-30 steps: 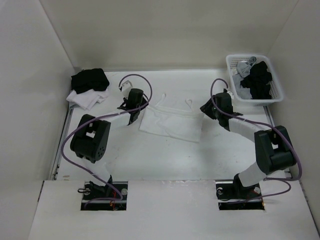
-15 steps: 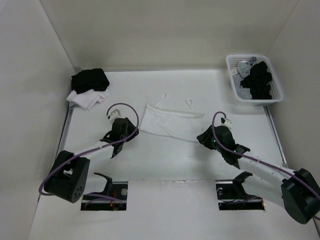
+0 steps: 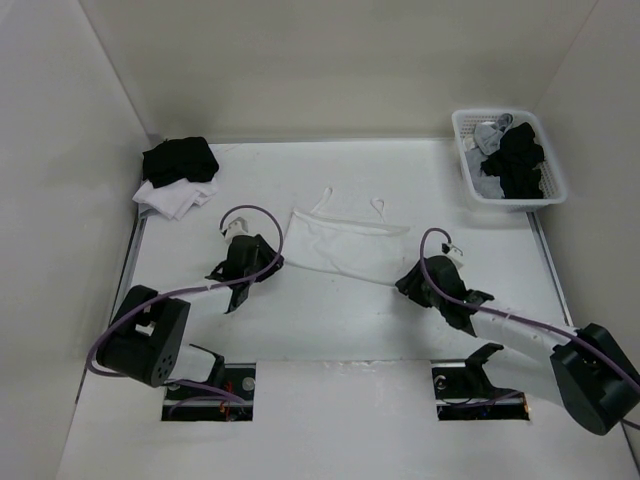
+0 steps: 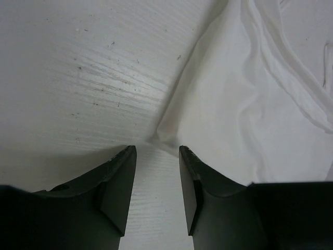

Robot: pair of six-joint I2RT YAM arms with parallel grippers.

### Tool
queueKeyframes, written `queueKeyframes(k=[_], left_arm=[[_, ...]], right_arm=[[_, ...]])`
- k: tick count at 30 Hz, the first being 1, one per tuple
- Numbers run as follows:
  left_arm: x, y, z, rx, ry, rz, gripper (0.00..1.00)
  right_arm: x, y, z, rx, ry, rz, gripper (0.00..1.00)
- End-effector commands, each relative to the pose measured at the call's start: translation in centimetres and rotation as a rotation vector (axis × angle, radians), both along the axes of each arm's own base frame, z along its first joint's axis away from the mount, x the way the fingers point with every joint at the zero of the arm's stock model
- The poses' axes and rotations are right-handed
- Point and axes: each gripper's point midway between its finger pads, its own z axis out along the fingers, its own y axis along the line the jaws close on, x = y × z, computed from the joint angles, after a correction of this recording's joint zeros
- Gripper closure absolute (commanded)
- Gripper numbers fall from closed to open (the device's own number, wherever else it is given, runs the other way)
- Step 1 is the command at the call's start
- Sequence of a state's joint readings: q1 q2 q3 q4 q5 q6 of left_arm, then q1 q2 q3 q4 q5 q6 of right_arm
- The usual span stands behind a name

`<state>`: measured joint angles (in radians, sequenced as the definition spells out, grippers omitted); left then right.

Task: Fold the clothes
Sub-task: Fold the tank top

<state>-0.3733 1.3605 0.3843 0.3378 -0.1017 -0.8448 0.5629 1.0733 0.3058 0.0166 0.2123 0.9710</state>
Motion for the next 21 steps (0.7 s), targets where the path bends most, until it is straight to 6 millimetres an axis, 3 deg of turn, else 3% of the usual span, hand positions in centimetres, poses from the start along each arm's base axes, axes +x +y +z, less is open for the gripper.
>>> queueKeyframes(k=[1, 4, 13, 21], left_arm=[[1.3, -0.6, 1.0, -0.03, -0.047, -0.002, 0.63], [1.5, -0.8, 0.4, -0.033, -0.039, -0.008, 0.64], [2.1, -1.0, -0.1, -0.048, -0.038, 0.006, 0.81], [2.8, -0.9, 1.0, -0.061, -0.085, 0.018, 0.88]], right_arm=[[1.7, 0.9, 1.7, 0.041, -0.057, -0.011, 0.55], [1.7, 1.1, 1.6, 0.041, -0.05, -0.004, 0.56], [2.0, 1.3, 1.2, 0.033, -0.032, -0.005, 0.58], [2.8, 1.6, 0.6, 0.046, -0.027, -0.013, 0.73]])
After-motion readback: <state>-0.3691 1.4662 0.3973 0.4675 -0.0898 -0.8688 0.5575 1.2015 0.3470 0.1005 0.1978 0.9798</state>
